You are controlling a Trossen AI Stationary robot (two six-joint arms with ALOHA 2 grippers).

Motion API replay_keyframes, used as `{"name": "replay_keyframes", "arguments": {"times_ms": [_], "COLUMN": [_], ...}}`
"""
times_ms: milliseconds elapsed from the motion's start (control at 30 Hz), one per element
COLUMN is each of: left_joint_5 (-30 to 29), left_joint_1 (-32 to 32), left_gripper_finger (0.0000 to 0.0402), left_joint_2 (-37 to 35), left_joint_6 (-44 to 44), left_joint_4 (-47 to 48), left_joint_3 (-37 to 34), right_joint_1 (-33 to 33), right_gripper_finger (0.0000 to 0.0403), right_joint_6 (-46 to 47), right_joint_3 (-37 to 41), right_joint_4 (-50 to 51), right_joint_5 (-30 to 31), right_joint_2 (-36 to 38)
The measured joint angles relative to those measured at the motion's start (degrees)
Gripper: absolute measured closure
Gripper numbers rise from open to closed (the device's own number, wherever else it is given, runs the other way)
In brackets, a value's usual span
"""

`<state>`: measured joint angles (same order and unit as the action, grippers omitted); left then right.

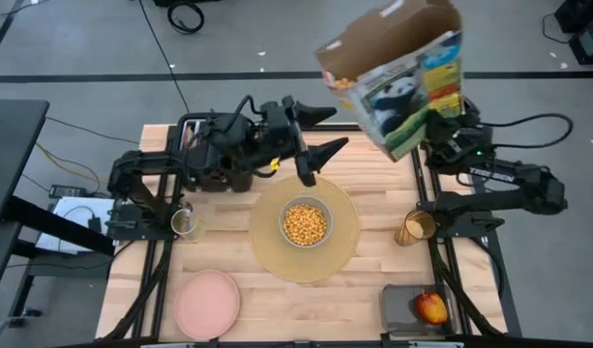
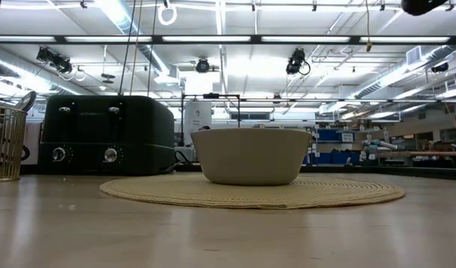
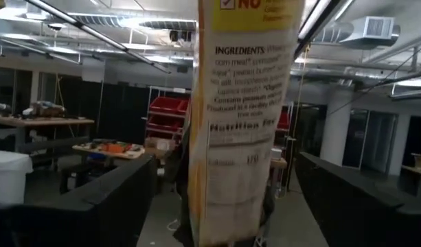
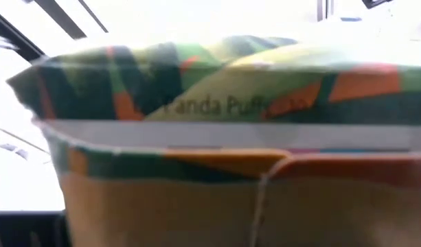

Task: Arrange a breakfast setting
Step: Pour the cereal into the gray bowl

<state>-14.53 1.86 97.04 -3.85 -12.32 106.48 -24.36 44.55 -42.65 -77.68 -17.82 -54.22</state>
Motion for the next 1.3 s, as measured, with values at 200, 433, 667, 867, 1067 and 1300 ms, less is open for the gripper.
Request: {"name": "replay_keyframes", "arguments": {"times_ms": [200, 433, 667, 867, 1067, 1300], "left_joint_5": [0.14, 0.25, -0.20, -0.09, 3.18, 3.74], "left_joint_1": [-1.49, -2.22, -2.89, -3.64, -4.78, -6.27], "left_gripper_finger": [0.0047, 0.0047, 0.0116, 0.0231, 0.0280, 0.0281], "left_joint_2": [1.62, 2.39, 2.33, 2.06, 0.83, -5.36], "left_joint_6": [-3.27, -4.67, -6.29, -5.55, -5.14, -2.63], "left_joint_4": [-0.56, -3.26, -3.78, -3.77, -2.13, 8.05], "left_joint_3": [0.00, 0.00, 0.00, 0.00, -0.04, 0.02], "right_joint_1": [1.67, 2.53, 3.42, 3.56, 3.51, 2.52], "right_gripper_finger": [0.0225, 0.0225, 0.0221, 0.0186, 0.0116, 0.0050], "right_joint_6": [-3.52, -8.72, -14.51, -15.54, -18.87, -23.77], "right_joint_3": [0.00, -0.01, -0.09, -0.09, -0.09, -0.09], "right_joint_4": [-2.90, -3.84, -3.96, -2.36, 7.18, 33.73], "right_joint_5": [-0.05, -1.81, -1.10, -0.12, -4.22, -10.36], "right_joint_2": [-5.39, -9.17, -9.90, -9.88, -6.41, 3.16]}}
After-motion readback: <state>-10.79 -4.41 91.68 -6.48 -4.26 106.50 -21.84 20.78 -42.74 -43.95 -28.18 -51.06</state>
